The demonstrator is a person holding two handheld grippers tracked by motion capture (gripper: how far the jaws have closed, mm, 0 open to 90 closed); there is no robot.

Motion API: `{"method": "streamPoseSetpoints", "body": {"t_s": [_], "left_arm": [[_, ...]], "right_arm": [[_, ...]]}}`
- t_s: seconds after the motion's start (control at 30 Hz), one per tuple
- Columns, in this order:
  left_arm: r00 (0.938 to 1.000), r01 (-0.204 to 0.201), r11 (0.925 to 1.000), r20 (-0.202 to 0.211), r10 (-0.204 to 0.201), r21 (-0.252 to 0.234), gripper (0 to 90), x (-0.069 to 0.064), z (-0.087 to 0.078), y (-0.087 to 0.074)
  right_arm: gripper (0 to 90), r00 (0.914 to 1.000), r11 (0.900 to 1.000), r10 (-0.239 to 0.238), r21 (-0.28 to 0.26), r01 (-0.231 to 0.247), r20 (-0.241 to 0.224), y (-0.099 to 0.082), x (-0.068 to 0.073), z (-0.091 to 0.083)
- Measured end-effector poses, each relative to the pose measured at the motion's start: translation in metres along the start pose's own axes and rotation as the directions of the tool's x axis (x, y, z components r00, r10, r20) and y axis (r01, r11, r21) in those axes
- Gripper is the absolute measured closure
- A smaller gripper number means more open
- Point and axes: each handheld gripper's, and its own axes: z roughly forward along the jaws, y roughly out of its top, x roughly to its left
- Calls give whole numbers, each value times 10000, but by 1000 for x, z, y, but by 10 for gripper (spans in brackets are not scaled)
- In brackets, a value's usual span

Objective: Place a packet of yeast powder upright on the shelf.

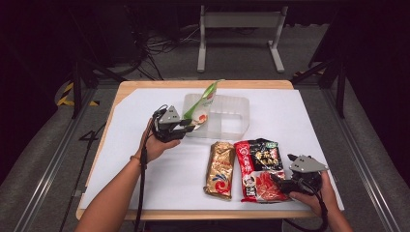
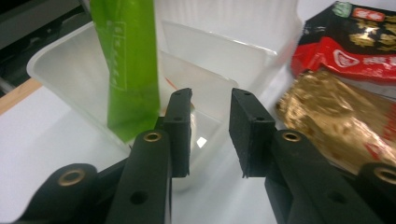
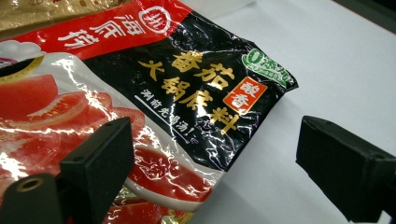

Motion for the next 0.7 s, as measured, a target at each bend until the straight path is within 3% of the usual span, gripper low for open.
{"method": "streamPoseSetpoints", "body": {"t_s": [0.13, 0.4, 0.6, 0.7], "left_arm": [[9998, -18, 10000, -174, 18, 11, 585, -9, -16, -11], [9997, -100, 9988, -219, 110, 478, 490, -23, -37, -38], [9990, 74, 9982, -446, -47, 597, 430, -26, -50, -54], [9976, 287, 9988, -638, -262, 385, 387, -24, -58, -63]], "right_arm": [[117, 10000, 10000, 19, -9, -19, -10, 0, 0, 0], [118, 9998, 9999, 164, -8, -164, -78, 1, -1, 2], [122, 9993, 9995, 317, -43, -317, -182, 2, -2, 3], [124, 9991, 9993, 368, -91, -370, -219, 2, -2, 3]]}}
